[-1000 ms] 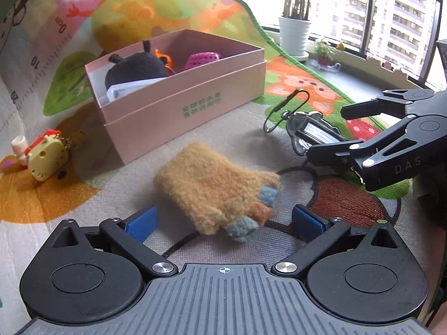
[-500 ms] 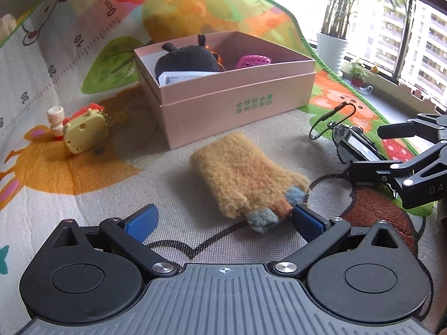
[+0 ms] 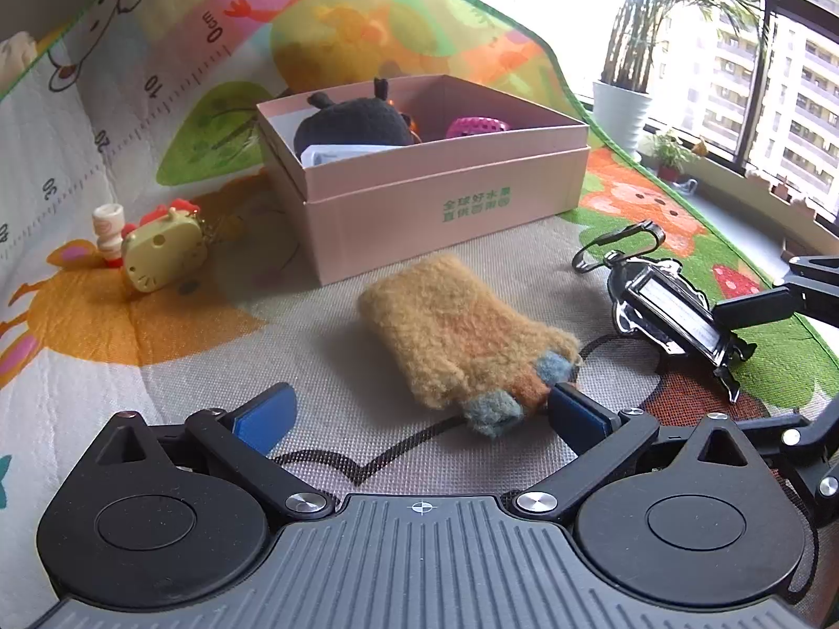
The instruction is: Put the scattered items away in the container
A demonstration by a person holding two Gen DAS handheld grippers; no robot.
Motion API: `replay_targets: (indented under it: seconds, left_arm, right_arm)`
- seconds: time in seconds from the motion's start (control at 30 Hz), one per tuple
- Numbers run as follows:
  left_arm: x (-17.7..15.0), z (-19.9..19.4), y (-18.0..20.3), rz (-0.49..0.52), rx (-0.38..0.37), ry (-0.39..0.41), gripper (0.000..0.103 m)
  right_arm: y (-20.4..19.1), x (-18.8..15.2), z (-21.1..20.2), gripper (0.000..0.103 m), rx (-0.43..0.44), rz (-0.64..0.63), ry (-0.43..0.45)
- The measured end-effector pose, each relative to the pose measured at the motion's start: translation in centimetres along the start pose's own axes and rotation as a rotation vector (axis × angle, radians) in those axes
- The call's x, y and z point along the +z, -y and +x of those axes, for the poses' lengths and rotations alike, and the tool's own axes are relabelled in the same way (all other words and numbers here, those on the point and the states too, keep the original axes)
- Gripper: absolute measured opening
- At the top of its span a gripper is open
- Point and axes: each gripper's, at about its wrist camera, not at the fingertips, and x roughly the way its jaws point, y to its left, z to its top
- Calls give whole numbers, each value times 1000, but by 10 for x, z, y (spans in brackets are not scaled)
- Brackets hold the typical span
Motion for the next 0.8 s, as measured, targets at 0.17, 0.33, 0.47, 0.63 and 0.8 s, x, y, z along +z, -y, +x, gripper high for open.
replay_targets:
  seconds: [0.17, 0.33, 0.47, 0.63, 0.8]
  left_arm:
    - [0, 0, 0, 0, 0, 0, 103]
    - [0, 0, 0, 0, 0, 0, 103]
    - [0, 0, 0, 0, -1, 0, 103]
    - [0, 0, 1, 0, 0, 0, 103]
    - [7, 4, 5, 21, -17, -14, 103]
  right_arm:
    - [8, -3, -3, 97, -57, 0, -8]
    - [21, -5, -7, 100, -146, 8, 1]
    - [25, -6, -8, 101, -175, 8, 10]
    - [31, -9, -10, 102, -178, 31, 10]
    - [34, -12, -10, 102, -157, 70, 15]
